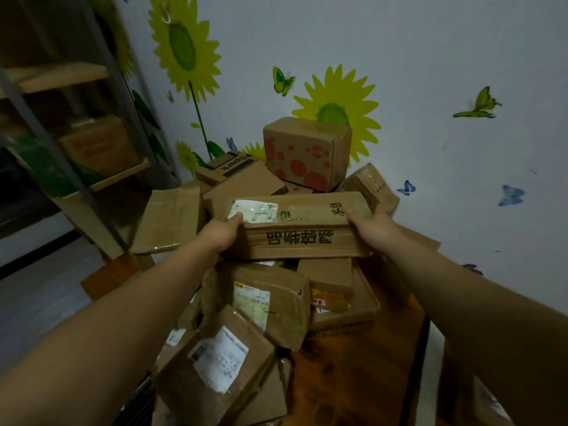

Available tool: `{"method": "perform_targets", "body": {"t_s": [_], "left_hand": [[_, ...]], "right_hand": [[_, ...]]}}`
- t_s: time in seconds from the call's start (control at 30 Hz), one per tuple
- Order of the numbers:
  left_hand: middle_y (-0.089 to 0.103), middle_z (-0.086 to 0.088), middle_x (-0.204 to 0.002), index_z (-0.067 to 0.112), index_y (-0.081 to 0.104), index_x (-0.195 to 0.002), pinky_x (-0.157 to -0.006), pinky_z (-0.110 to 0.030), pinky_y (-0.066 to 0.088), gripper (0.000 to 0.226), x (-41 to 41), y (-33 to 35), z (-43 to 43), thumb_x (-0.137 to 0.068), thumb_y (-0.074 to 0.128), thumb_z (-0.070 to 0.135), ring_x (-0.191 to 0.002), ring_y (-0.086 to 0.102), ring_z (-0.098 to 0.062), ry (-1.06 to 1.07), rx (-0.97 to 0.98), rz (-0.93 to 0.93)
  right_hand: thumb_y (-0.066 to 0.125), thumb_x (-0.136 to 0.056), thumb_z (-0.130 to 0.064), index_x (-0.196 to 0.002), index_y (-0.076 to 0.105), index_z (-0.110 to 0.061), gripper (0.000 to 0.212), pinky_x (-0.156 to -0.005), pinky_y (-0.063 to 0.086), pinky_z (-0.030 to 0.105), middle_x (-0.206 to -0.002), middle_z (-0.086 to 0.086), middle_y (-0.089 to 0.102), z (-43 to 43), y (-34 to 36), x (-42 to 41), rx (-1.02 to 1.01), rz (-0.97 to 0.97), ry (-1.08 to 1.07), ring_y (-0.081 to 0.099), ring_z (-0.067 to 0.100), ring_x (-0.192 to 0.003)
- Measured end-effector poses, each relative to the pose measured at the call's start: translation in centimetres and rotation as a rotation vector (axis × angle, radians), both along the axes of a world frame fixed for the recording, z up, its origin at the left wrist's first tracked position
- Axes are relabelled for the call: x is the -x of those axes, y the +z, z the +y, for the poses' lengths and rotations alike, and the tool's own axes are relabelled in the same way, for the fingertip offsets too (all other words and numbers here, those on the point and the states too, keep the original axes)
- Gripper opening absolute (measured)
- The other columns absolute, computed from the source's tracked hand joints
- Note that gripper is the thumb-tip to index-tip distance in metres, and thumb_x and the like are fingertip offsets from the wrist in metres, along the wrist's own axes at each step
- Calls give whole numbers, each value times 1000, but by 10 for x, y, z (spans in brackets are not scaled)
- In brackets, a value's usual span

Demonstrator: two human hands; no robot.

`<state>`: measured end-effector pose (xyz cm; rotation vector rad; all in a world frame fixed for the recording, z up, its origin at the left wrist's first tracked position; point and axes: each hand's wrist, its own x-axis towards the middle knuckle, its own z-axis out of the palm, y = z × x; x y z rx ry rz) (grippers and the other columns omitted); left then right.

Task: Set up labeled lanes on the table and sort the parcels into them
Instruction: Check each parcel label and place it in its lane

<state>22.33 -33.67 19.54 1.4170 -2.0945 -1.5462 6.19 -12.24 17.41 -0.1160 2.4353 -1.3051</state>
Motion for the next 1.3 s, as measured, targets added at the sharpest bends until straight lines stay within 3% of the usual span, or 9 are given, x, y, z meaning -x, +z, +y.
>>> {"method": "perform_targets", "body": {"t_s": [0.13,0.23,0.37,0.5,0.6,0.83,1.07,1.2,1.3], "left_hand": [[50,-11,-129,11,41,-134,-88,-44,48,46,12,-7,3,-95,50,34,-108,50,-30,122,-118,106],[53,-7,-124,12,39,-136,-83,-38,48,45,9,-12,8,-95,52,23,-105,53,-26,146,-149,190],[49,-7,-133,19,34,-142,-88,-39,51,53,-2,-9,16,-93,54,17,-105,55,-24,127,-119,350],[56,-6,-128,26,38,-139,-92,-43,52,51,-16,14,26,-94,49,7,-106,62,-25,68,-155,617],[61,0,-117,35,45,-132,-87,-44,53,47,-31,30,27,-94,49,7,-104,64,-24,28,-117,695],[62,5,-118,31,40,-140,-78,-24,53,55,-63,51,40,-93,50,5,-97,65,-8,-77,41,813],[63,12,-111,31,42,-136,-82,-27,55,52,-91,65,55,-93,50,4,-101,66,-9,-206,19,928],[61,4,-122,26,43,-136,-88,-33,54,52,-96,65,67,-92,49,0,-109,63,-13,-274,-15,968],[61,2,-125,26,40,-140,-93,-38,51,55,-97,65,89,-92,49,1,-113,61,-17,-365,-50,971]], "right_hand": [[58,-92,-37,-134,45,-10,52,-88,48,38,-126,11,57,4,-5,3,95,-52,-49,56,29,-110],[62,-91,-25,-130,48,-14,43,-88,49,37,-122,6,60,13,-5,2,181,-18,-57,58,25,-108],[59,-89,-19,-129,49,-22,41,-85,47,30,-111,-6,60,31,6,-10,319,186,-30,57,12,-98],[63,-83,-31,-135,44,-30,55,-104,44,40,-130,-4,51,50,25,-32,371,378,24,49,14,-121],[64,-87,-24,-137,40,-27,56,-107,38,35,-131,-5,44,60,38,-54,389,460,9,45,10,-120],[65,-84,-28,-136,38,-32,59,-106,42,43,-133,-5,45,80,62,-111,413,598,-108,48,10,-120],[63,-87,-15,-140,37,-28,60,-87,45,7,-134,-2,45,106,79,-168,418,720,-242,49,7,-116],[65,-83,-19,-126,34,-50,60,-89,55,43,-130,-2,47,129,85,-201,412,772,-308,52,11,-114],[64,-85,-19,-128,36,-44,58,-93,53,41,-131,-3,47,156,89,-224,386,781,-359,51,4,-113]]}}
